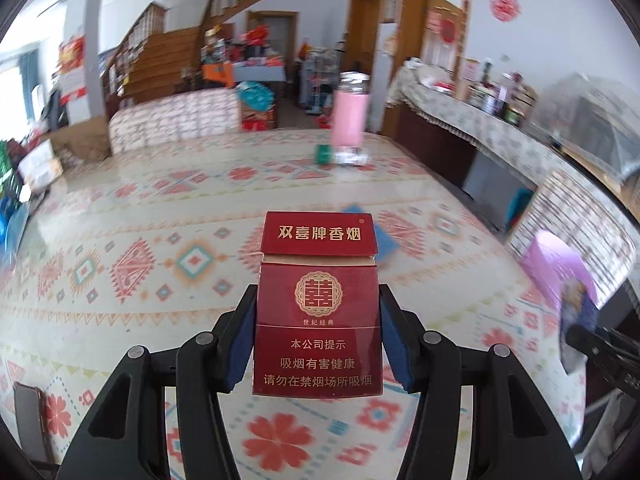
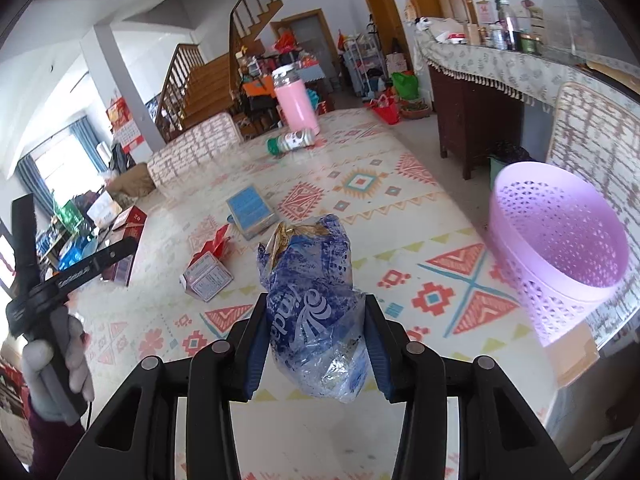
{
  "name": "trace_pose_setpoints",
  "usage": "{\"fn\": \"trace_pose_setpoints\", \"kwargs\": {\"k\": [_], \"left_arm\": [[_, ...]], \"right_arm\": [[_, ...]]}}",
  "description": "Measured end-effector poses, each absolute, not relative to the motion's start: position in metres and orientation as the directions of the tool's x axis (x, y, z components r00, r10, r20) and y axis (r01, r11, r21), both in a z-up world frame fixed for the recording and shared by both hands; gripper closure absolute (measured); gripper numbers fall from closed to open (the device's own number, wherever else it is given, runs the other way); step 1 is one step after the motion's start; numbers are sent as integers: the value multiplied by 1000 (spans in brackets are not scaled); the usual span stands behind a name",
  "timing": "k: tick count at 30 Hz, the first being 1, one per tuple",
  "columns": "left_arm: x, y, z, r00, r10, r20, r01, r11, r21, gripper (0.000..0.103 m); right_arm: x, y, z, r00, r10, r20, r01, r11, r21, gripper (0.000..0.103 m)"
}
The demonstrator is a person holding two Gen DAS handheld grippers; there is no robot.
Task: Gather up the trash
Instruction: 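Carry both items to the pink basket and open both tools to drop them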
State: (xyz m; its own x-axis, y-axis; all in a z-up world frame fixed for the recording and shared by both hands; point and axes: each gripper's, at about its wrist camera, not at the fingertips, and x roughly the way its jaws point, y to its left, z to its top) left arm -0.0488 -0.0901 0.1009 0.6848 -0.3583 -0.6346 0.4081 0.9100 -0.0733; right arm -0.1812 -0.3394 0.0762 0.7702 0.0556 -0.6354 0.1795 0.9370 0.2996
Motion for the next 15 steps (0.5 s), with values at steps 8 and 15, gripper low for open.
{"fn": "trace_pose_setpoints", "kwargs": {"k": [8, 15], "left_arm": [[-83, -173, 122, 630, -461, -625, 542, 837, -70, 48], [-96, -274, 119, 522, -541, -659, 661, 745, -89, 48]], "right_arm": [[-219, -392, 72, 790, 7, -613, 237, 918, 317, 55], [-262, -475, 72, 796, -94, -598, 362, 865, 347, 55]]}}
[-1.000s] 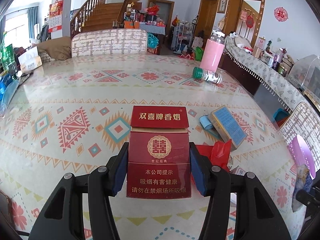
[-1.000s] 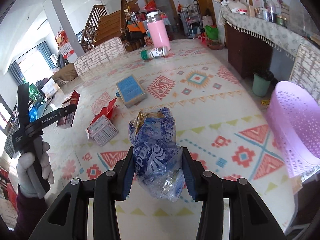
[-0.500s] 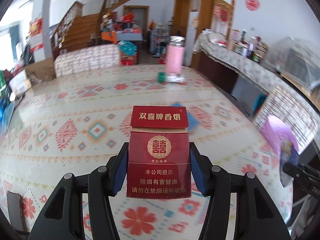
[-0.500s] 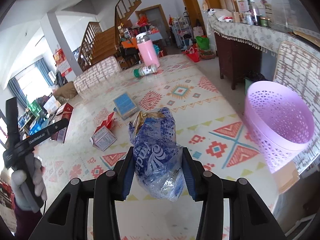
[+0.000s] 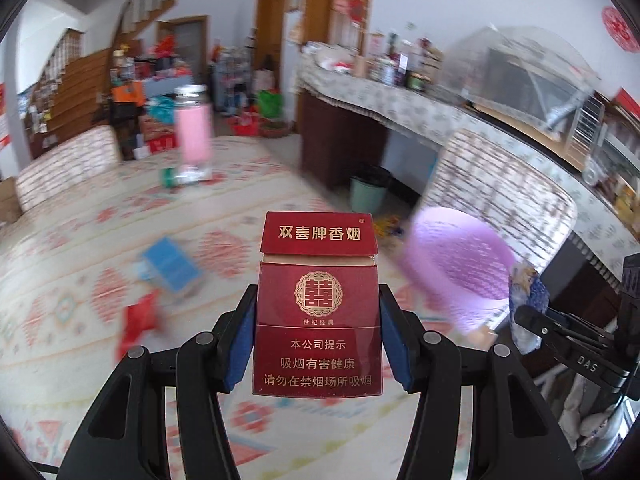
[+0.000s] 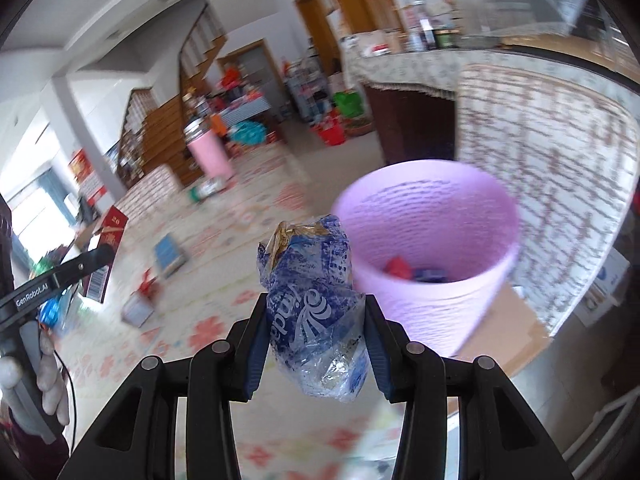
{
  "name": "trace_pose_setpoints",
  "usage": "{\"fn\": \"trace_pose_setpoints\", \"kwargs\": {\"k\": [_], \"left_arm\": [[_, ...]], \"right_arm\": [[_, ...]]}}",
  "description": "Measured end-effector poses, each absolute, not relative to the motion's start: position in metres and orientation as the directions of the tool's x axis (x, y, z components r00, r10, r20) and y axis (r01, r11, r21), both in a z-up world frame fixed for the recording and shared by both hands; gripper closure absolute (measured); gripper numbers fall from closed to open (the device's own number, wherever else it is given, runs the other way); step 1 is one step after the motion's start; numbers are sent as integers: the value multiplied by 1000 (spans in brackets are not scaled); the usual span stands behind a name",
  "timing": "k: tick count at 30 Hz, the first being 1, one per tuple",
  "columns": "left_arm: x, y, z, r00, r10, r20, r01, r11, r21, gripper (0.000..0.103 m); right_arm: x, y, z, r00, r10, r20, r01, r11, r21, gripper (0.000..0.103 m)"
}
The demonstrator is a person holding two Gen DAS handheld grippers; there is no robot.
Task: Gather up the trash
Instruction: 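Carry both items to the pink basket and open both tools to drop them, then return both tools to the table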
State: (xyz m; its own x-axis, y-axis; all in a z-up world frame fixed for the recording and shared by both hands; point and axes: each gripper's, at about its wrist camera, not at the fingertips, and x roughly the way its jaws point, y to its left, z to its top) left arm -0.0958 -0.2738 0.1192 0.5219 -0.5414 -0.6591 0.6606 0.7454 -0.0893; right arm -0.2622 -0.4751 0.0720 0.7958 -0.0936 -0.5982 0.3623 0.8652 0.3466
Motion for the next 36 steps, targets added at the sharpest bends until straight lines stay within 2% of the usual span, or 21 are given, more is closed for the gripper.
{"fn": "trace_pose_setpoints", "kwargs": {"k": [7, 15, 16, 18, 19, 21, 29, 36], "left_arm": [[-95, -364, 106, 409, -594, -693, 742, 658, -126, 48], [-77, -443, 98, 322, -635, -702, 768, 609, -199, 47], [-76, -448, 98, 321, -638, -701, 768, 608, -201, 46], [-75, -456, 101, 327, -637, -698, 766, 611, -199, 31], [-74, -458, 102, 336, -637, -694, 763, 616, -195, 29], [-77, -455, 107, 358, -640, -680, 763, 620, -182, 26], [-99, -411, 108, 456, -563, -689, 733, 677, -68, 26], [-104, -331, 101, 547, -494, -676, 644, 764, -38, 25]], "right_arm": [[-277, -540, 64, 777, -157, -610, 450, 815, 364, 55], [-250, -593, 62, 769, -178, -614, 475, 801, 363, 53], [-244, -598, 61, 770, -179, -612, 475, 802, 362, 52], [-232, -608, 58, 766, -184, -616, 479, 802, 356, 49], [-228, -612, 56, 763, -185, -619, 483, 799, 357, 44], [-223, -618, 53, 764, -180, -620, 489, 789, 373, 35], [-233, -604, 54, 775, -170, -609, 472, 797, 377, 34], [-245, -564, 64, 814, -194, -547, 432, 832, 347, 27]]}}
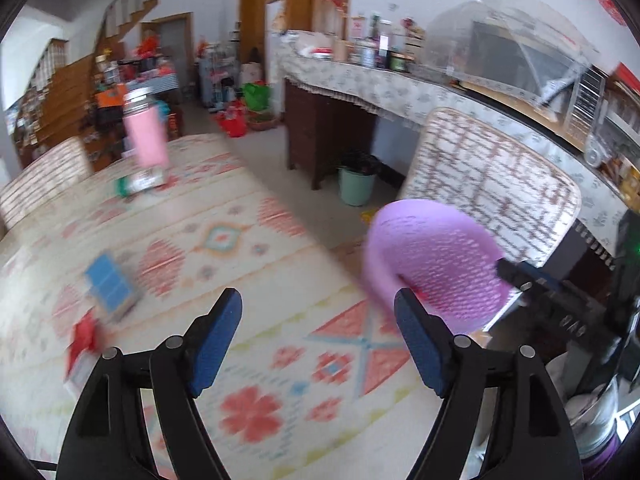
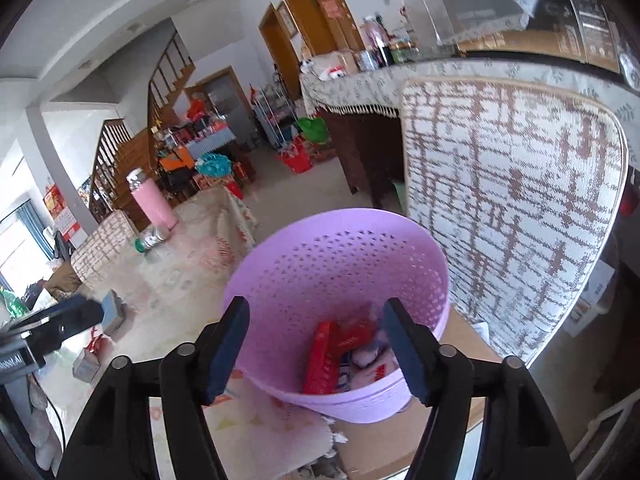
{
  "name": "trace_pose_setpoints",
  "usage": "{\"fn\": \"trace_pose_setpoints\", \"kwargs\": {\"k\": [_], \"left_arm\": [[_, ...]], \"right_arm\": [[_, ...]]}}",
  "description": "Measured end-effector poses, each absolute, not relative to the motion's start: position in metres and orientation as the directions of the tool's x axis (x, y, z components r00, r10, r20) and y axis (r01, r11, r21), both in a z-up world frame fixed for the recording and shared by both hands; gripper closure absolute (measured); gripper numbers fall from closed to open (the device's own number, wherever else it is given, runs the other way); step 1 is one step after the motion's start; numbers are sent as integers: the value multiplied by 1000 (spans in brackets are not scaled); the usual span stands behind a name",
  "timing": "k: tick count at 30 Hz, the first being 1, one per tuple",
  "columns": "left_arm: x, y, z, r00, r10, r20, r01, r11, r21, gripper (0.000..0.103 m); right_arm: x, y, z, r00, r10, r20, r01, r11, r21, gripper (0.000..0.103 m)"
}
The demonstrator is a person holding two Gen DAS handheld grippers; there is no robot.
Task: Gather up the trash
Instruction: 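Return both tools to the table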
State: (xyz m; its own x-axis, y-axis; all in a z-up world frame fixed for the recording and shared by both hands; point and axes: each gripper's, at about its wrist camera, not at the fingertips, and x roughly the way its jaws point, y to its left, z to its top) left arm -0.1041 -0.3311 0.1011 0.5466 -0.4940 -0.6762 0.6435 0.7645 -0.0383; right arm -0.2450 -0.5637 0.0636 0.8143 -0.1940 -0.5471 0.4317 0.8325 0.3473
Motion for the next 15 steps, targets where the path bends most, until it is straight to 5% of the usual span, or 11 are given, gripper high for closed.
{"fn": "trace_pose_setpoints", "kwargs": {"k": [15], "left_arm": [[-17, -105, 88, 669, -215, -711, 252, 966, -55, 25]], "right_arm": [[-188, -437, 57, 784, 101, -612, 136, 935, 328, 23]]}}
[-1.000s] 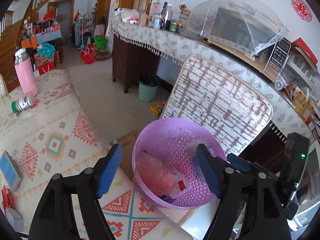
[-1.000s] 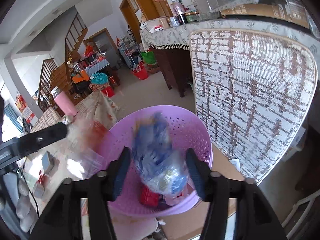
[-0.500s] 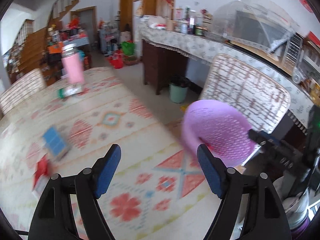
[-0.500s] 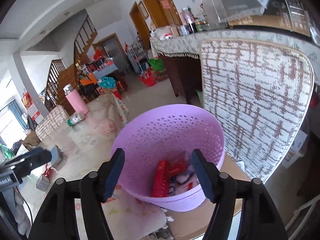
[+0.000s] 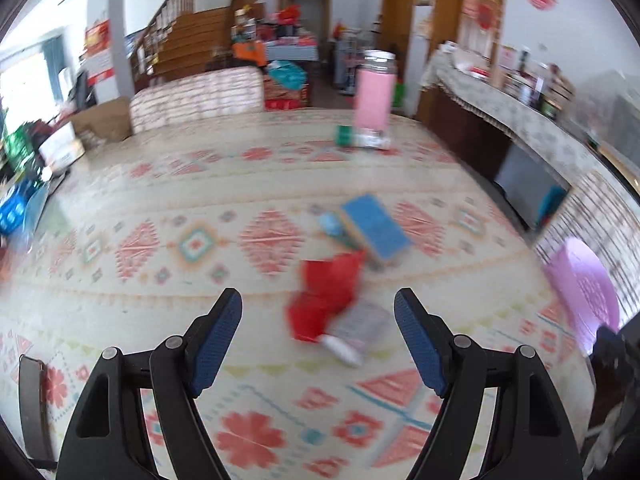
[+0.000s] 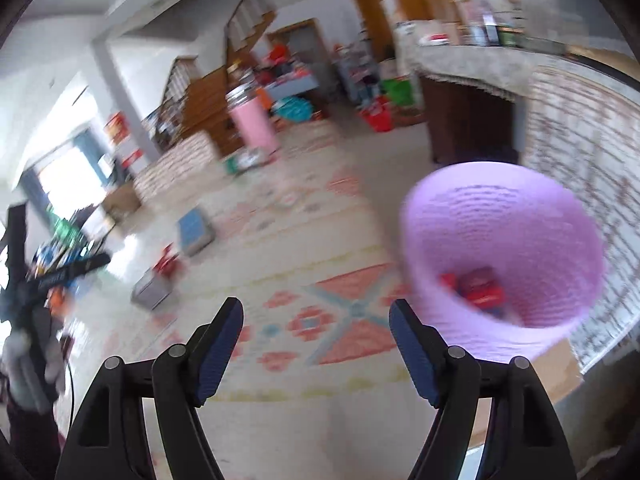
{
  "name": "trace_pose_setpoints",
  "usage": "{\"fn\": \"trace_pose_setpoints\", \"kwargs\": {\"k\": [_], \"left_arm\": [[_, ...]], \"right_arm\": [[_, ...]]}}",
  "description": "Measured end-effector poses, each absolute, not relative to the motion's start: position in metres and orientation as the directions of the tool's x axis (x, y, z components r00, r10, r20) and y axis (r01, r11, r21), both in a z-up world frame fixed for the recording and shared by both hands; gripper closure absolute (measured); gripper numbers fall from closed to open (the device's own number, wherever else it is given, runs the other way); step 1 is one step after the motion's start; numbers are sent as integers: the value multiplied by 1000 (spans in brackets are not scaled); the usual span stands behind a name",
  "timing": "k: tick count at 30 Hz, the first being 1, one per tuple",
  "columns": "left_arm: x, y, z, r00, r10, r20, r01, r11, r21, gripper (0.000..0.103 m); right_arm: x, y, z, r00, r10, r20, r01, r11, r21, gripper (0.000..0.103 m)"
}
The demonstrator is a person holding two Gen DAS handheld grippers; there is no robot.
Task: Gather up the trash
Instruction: 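Return both tools to the table, then grasp the red plastic bag with the left tool while the right tool grasps the small white box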
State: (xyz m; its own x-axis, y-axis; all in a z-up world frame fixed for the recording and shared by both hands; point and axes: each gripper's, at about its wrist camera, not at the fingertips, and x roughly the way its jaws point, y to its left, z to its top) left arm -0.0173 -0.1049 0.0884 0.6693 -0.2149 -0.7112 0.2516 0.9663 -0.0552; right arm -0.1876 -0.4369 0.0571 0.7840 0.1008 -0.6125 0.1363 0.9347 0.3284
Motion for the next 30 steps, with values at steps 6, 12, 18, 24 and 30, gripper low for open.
{"fn": "trace_pose_setpoints", "kwargs": {"k": [6, 12, 18, 24, 30], "left_arm": [[29, -97, 61, 559, -284, -779, 272, 950, -151, 25], [59, -125, 31, 467, -297, -833, 326, 933, -150, 25], [64, -127, 15, 422, -283, -861, 324, 934, -148, 50], [57, -82, 17, 446, -237, -863, 251, 959, -134, 59], [57, -38, 14, 450, -329, -830, 209, 943, -260, 59]], "right_arm": [[-147, -369, 52, 725, 229, -649, 4, 941, 338, 23], [-133, -333, 54, 716, 243, -654, -25, 946, 324, 23], [-123, -320, 56, 698, 237, -676, -46, 957, 288, 23], [-102, -289, 55, 673, 260, -692, -115, 962, 249, 22], [-63, -242, 37, 603, 293, -742, -210, 956, 206, 20]]}}
